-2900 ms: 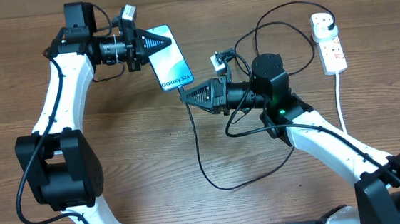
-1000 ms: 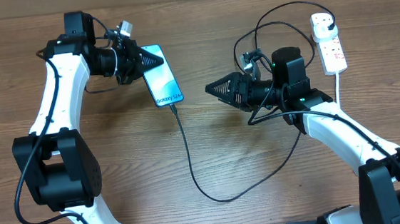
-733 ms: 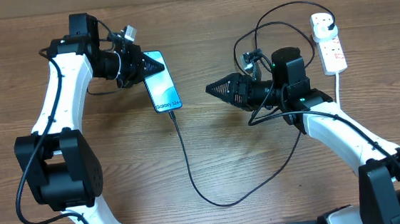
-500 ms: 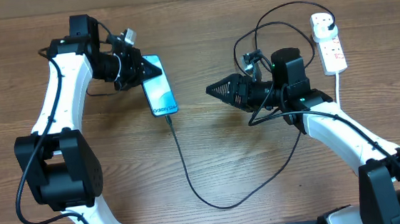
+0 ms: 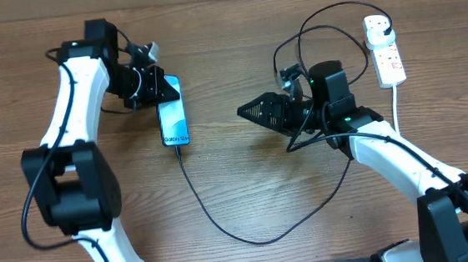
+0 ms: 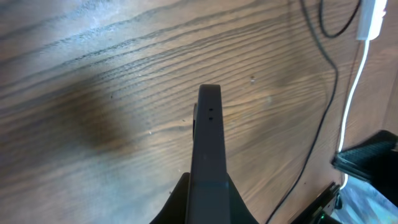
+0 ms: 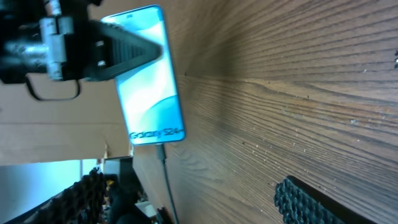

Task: Plug charger to phone and switch on socket
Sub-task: 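Set the plugged phone flat on the table and open the left gripper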

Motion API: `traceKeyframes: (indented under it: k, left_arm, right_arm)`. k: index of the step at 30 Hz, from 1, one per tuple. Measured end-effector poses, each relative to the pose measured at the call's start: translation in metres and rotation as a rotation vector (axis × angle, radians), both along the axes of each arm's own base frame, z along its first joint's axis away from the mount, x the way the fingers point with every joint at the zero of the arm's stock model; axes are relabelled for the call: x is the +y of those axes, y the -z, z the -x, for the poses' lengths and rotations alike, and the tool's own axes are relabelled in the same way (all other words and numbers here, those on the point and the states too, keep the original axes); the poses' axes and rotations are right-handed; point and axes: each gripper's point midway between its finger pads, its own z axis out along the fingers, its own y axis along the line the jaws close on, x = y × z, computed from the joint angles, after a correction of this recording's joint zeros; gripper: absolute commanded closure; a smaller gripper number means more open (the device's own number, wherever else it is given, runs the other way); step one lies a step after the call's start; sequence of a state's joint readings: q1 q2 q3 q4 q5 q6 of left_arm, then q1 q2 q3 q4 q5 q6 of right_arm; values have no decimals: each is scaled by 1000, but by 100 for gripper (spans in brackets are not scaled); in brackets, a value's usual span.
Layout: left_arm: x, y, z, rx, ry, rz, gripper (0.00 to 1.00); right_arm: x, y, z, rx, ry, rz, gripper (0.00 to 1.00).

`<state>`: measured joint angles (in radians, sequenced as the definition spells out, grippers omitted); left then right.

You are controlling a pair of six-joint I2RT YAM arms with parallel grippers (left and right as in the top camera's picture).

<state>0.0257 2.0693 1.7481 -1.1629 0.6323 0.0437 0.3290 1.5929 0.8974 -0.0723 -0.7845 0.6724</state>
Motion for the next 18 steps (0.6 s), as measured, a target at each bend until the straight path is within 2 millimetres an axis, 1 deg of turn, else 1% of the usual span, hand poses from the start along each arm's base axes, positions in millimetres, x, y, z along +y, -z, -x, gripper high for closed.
traceKeyframes:
  k: [3,7,11,15,18]
  left_arm:
    - [-3,24,-4,30,19,20,96]
    - [-4,45,-7,56,27,30,96]
    - [-4,51,-11,45,29,33,96]
    - [-4,51,-21,0,29,31,96]
    - [-6,51,-23,-9,29,31,96]
  right_arm:
    - [2,6,1,1,9,32,10]
    - [-5,17,0,22,51,89,8]
    - [-14,28,-3,40,95,152,6]
    - [-22,36,-6,47,139,205,6]
    - [-28,41,-9,47,166,235,6]
